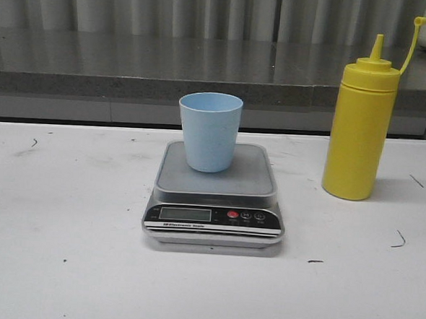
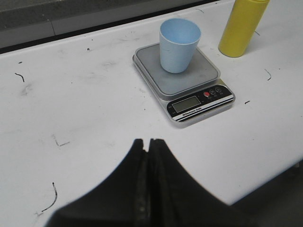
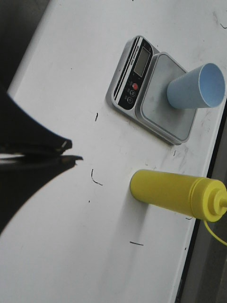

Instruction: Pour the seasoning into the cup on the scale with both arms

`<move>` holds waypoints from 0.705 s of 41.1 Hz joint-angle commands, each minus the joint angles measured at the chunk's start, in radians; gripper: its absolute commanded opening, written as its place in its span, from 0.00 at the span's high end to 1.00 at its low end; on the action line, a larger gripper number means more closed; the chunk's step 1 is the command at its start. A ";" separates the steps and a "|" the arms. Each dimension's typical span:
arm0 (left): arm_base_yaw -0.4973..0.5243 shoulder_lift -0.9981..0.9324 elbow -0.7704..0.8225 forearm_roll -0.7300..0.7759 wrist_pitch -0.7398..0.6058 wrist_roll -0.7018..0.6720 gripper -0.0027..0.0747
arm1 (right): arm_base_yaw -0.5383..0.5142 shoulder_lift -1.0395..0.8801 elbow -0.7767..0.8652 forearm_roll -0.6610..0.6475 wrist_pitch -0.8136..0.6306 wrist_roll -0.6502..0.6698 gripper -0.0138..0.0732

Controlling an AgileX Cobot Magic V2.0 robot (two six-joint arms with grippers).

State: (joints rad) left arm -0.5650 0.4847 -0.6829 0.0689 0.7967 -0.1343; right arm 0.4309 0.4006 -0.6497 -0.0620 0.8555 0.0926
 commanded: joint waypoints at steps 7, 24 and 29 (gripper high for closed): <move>0.141 -0.074 0.015 0.002 -0.136 -0.005 0.99 | 0.002 0.007 -0.033 -0.006 -0.065 -0.012 0.92; 0.408 -0.409 0.508 -0.084 -0.682 -0.005 0.99 | 0.002 0.007 -0.033 -0.006 -0.065 -0.012 0.92; 0.452 -0.474 0.595 -0.113 -0.704 -0.005 0.99 | 0.002 0.007 -0.033 -0.006 -0.065 -0.012 0.92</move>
State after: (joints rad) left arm -0.1344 0.0327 -0.1015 -0.0156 0.2083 -0.1343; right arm 0.4309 0.4006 -0.6497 -0.0602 0.8555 0.0926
